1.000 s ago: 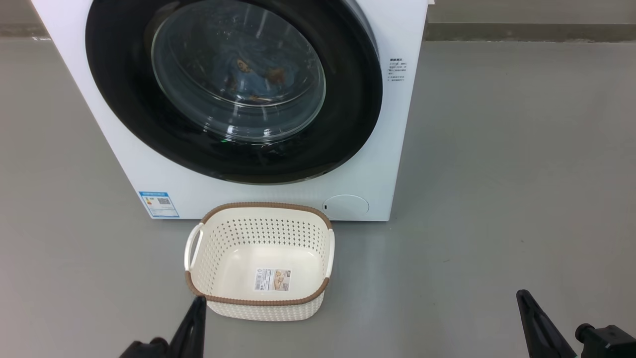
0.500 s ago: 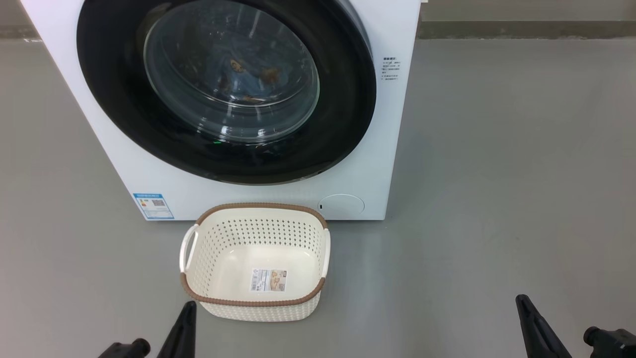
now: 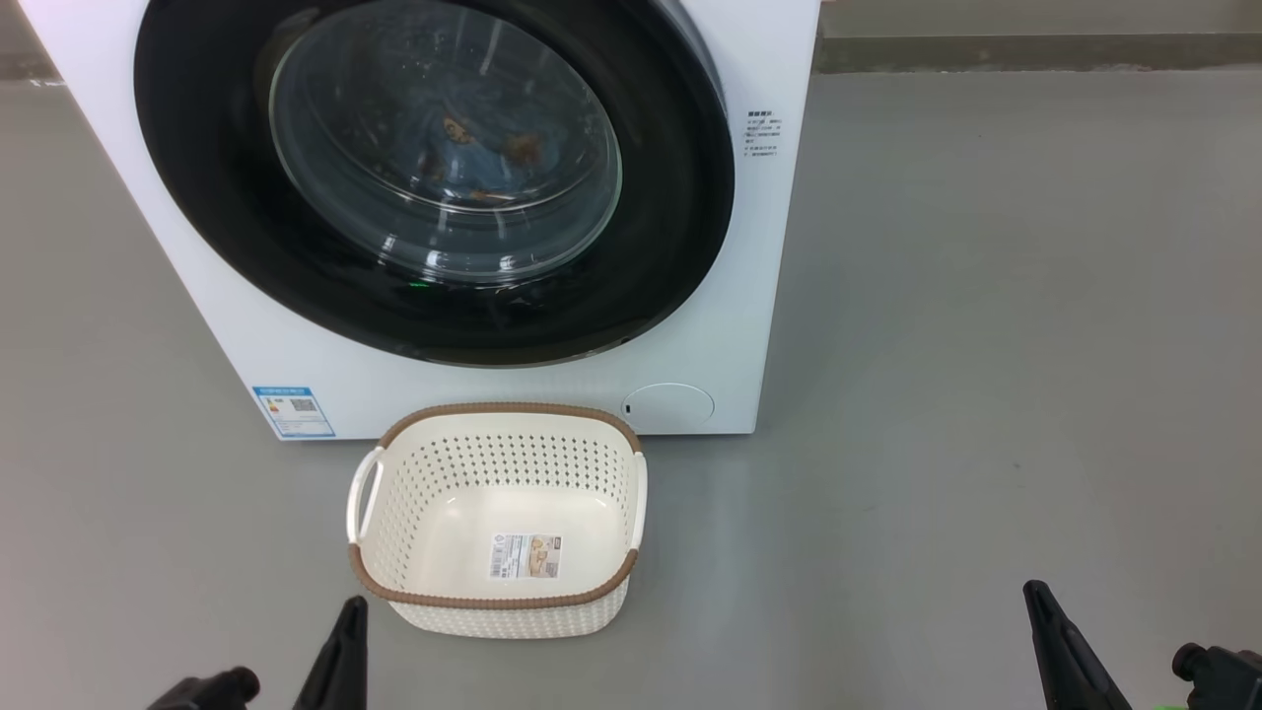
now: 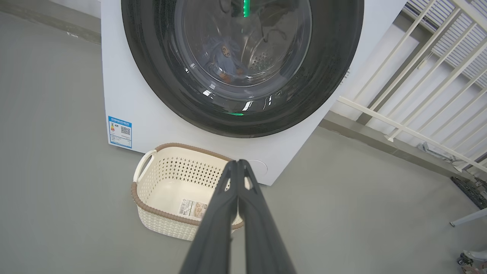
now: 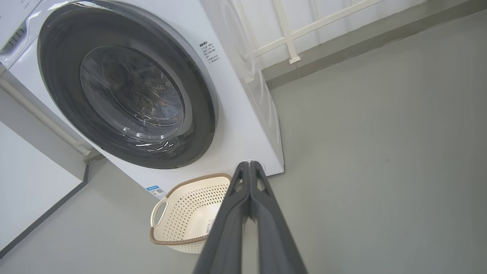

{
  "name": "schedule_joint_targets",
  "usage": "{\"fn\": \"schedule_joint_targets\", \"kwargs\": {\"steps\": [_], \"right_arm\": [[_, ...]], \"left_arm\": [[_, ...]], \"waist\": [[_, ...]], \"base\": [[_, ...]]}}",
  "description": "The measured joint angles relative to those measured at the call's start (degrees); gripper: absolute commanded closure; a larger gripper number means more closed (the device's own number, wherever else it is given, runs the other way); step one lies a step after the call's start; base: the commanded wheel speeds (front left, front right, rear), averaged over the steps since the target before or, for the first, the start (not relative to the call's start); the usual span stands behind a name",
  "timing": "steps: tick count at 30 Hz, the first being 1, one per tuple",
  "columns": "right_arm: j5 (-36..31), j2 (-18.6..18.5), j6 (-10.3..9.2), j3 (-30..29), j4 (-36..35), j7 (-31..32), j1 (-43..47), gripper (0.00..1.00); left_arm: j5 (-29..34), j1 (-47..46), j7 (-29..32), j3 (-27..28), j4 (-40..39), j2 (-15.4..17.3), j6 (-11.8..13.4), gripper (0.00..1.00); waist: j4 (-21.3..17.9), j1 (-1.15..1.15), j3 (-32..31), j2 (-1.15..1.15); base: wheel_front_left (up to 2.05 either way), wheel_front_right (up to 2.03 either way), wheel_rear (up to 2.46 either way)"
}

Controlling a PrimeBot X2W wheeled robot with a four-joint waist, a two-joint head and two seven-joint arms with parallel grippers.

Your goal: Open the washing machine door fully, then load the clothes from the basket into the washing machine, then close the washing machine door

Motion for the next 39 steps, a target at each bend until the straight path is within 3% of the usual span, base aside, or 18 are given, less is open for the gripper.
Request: {"fn": "schedule_joint_targets", "kwargs": {"steps": [39], "right_arm": [[25.6,-0.65,-0.05,0.09,6.68,2.58,-5.44,1.0]], "left_arm": [[-24.13,-2.9,4.54,5.73,2.97,-1.15,-2.07,1.0]], "waist": [[-2.29,0.0,0.5,0.0]], "base": [[0.0,0.0,0.0]]}}
